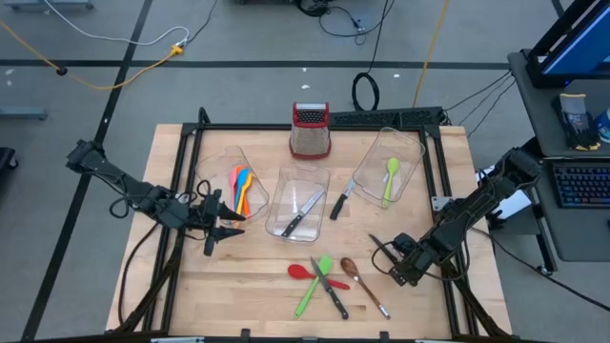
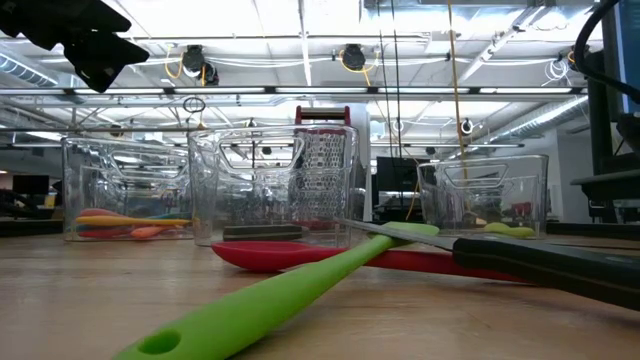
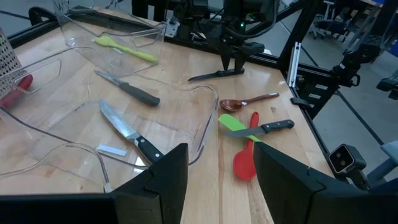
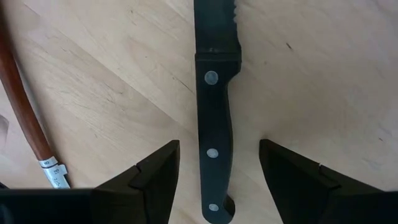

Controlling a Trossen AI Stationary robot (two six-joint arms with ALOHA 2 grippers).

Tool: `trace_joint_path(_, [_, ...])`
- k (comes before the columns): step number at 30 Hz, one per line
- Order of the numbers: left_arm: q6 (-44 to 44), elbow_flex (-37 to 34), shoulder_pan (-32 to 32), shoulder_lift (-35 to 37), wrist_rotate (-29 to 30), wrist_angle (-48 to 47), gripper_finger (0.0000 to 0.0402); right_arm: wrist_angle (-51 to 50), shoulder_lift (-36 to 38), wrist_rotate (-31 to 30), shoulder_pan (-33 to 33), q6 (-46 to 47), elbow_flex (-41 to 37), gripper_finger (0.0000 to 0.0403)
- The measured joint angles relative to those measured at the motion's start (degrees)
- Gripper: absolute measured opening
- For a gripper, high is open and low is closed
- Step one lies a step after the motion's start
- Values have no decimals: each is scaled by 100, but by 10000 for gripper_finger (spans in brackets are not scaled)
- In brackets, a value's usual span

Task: Pick & Place Kitchen Items
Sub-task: Put the black knife into the middle transparent bin

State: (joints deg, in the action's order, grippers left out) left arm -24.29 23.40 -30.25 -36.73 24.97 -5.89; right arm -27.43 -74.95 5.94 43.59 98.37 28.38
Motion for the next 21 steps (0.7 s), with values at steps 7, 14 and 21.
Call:
trace_joint_path(7, [0,0,1,0,0,0,186,-122,-5,-14,0,85,0,183])
trace_joint_path(14, [2,0,-1,0,0,0,186,-340,-9,-190,2,149,-4,114])
trace_joint_path(21, [2,0,0,0,0,0,186,-447,-9,-292,4,170,-7,62])
